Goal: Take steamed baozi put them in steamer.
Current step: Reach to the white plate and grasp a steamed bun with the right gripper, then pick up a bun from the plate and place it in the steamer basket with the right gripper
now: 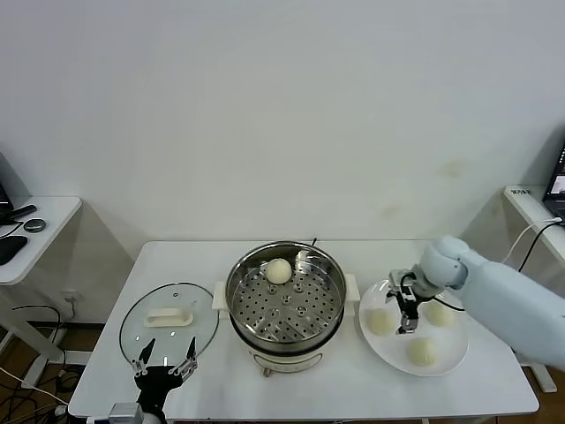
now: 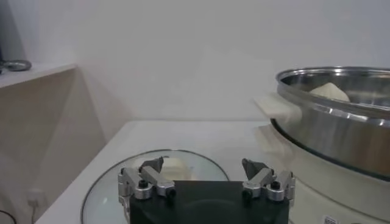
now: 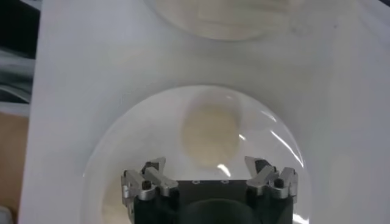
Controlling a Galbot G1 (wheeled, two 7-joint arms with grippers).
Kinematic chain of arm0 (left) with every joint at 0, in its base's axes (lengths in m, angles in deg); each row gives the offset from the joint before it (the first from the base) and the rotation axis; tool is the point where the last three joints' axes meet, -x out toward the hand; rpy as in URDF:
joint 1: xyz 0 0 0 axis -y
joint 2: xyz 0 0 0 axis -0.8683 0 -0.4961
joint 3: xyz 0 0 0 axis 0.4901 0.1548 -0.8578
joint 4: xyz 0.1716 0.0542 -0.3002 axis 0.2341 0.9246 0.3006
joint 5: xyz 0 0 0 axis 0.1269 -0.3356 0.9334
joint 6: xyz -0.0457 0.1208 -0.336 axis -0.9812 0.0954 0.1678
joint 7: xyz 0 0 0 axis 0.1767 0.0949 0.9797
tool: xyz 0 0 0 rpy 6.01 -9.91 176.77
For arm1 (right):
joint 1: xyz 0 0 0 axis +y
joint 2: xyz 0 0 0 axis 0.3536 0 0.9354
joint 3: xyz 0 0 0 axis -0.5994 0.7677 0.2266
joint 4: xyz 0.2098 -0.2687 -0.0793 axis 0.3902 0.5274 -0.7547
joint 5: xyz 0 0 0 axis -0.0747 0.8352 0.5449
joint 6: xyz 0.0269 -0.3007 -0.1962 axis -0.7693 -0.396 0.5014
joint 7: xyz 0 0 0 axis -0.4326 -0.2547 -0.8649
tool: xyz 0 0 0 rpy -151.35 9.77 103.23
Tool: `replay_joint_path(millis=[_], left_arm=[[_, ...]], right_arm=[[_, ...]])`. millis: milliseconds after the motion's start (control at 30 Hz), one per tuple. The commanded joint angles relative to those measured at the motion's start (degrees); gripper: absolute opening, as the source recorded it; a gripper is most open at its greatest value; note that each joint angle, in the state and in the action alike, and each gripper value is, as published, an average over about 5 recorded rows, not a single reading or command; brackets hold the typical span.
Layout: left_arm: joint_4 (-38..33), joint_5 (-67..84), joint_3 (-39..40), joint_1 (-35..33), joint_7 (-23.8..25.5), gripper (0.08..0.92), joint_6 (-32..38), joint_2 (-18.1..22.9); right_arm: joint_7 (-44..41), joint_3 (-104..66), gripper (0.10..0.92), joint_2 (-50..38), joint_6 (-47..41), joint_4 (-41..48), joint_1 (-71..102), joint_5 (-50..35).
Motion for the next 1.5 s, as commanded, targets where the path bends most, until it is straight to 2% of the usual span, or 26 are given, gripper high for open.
replay_joint_path(millis=[33,1033,1167,1500], left_arm=[[0.2,1.0,-0.1,0.1,0.0,0.823,-0.2,-0.1],[0.6,1.1,0.2,0.5,0.3,0.823,-0.5,0.1],[0.7,1.1,0.3,0.5,0.3,0.823,-0.5,0.2],[0.9,1.0,0.5,0.6,0.1,0.823,-0.5,0.4]], right_arm=[[3.7,-1.1,0.823,3.5,-0.6,1.8,3.1,1.2],[2.7,-1.6,0.815,4.1,-1.1,3.2,3.0,2.6],[2.6,-1.6,0.772,4.0,-1.2,3.5,2.9,2.7],[1.5,-3.1,0.585,3.4,-1.5,4.8,3.2,2.4]])
